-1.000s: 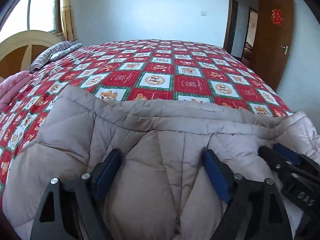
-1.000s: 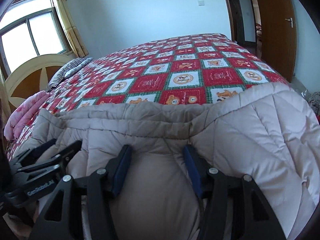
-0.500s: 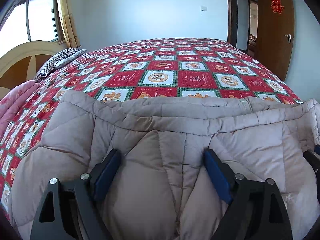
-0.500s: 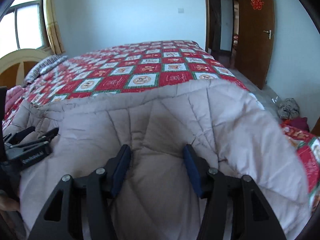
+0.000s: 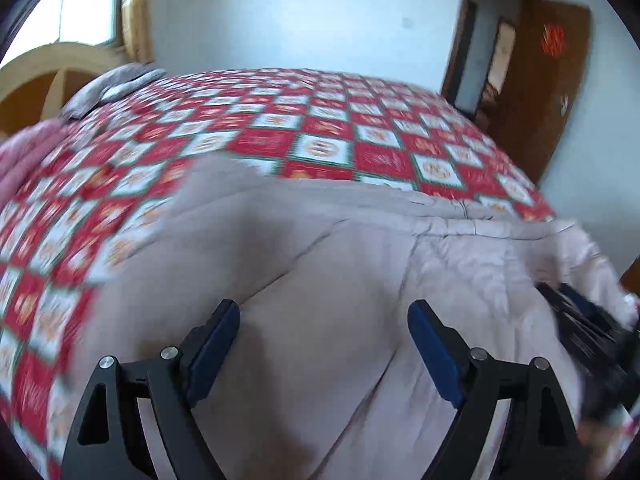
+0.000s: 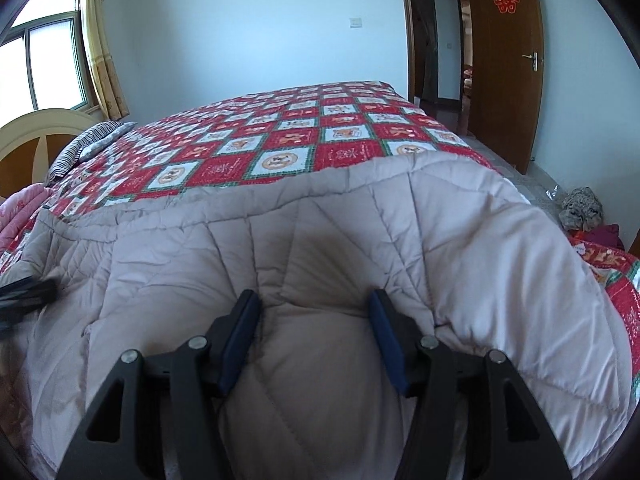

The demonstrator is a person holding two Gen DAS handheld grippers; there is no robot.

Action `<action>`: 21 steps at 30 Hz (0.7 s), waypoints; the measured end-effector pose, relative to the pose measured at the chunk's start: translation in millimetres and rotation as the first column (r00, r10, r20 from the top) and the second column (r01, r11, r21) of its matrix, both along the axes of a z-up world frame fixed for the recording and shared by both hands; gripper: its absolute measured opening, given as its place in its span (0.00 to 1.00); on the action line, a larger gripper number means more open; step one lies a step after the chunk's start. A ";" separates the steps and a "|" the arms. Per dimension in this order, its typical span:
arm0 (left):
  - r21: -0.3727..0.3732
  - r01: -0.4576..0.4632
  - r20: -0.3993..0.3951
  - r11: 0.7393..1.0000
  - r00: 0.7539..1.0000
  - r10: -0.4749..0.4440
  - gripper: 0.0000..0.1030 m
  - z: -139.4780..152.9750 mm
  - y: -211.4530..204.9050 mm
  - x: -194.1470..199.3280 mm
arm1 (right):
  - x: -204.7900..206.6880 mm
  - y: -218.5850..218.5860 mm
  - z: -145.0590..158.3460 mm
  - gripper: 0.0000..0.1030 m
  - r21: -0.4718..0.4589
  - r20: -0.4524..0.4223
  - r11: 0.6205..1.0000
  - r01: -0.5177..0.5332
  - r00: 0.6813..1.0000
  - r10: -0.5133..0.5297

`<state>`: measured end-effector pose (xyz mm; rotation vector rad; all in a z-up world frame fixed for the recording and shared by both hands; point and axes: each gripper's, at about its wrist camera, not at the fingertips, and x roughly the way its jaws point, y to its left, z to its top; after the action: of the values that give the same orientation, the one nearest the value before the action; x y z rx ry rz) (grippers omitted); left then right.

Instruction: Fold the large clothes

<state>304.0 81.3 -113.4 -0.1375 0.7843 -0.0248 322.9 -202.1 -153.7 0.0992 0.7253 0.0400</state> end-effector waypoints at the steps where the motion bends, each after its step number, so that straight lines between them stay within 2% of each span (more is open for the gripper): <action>1: -0.010 -0.022 0.005 1.000 1.000 0.022 0.84 2.9 14.6 -18.0 | 0.2 0.1 0.1 0.59 -0.002 -0.001 1.000 -0.001 1.000 0.001; 4: -0.045 -0.101 0.029 0.994 0.994 0.103 0.84 4.6 60.4 -72.6 | 2.8 2.4 0.8 0.60 -0.021 -0.024 1.000 -0.001 1.000 0.000; 7: -0.122 -0.182 0.019 0.976 0.982 0.185 0.84 -2.5 100.6 -114.9 | 7.5 10.6 12.7 0.61 -0.098 -0.117 0.995 -0.008 0.993 -0.003; 8: -0.157 -0.207 0.017 0.966 0.977 0.212 0.84 -6.7 113.6 -130.3 | -0.2 12.2 27.6 0.61 -0.103 -0.108 0.995 0.018 0.994 -0.029; 9: -0.191 -0.224 0.015 0.956 0.973 0.231 0.84 -10.7 121.9 -141.3 | -10.7 12.3 39.3 0.61 -0.071 -0.065 0.997 0.028 0.997 -0.033; 11: -0.280 -0.230 0.012 0.932 0.970 0.243 0.84 -18.5 131.8 -157.8 | -39.1 23.4 67.9 0.58 0.029 0.029 0.999 -0.027 0.999 0.026; 12: -0.311 -0.231 0.008 0.922 0.969 0.246 0.84 -21.3 132.6 -162.7 | -46.7 34.7 74.0 0.54 0.032 0.035 0.998 -0.062 0.997 0.061; 13: -0.336 -0.231 0.008 0.913 0.969 0.248 0.84 -25.1 129.6 -168.3 | -51.9 45.1 76.5 0.42 0.034 0.037 0.995 -0.090 0.995 0.088; 14: -0.338 -0.228 0.013 0.913 0.969 0.246 0.84 -26.0 126.4 -170.8 | -58.4 59.6 75.6 0.37 0.059 0.033 0.990 -0.131 0.991 0.130; 16: -0.303 -0.212 0.039 0.929 0.971 0.234 0.84 -29.9 109.4 -170.7 | -60.9 74.8 66.1 0.34 0.112 0.019 0.980 -0.164 0.986 0.163; 17: -0.288 -0.211 0.027 0.934 0.973 0.228 0.84 -33.0 102.1 -166.8 | -58.5 85.0 53.0 0.33 0.120 -0.005 0.978 -0.169 0.985 0.171; 20: -0.327 -0.175 -0.028 0.929 0.984 0.176 0.84 -47.7 88.6 -154.8 | -43.9 100.0 4.1 0.33 0.077 -0.092 0.986 -0.148 0.984 0.155; 21: -0.351 -0.172 -0.041 0.920 0.985 0.169 0.84 -53.1 86.1 -150.1 | -47.4 102.9 -4.5 0.33 0.047 -0.051 0.987 -0.152 0.987 0.155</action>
<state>154.0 167.4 -166.5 -0.5488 0.7696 0.0003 275.5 -99.2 -158.2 0.0854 0.7857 0.2010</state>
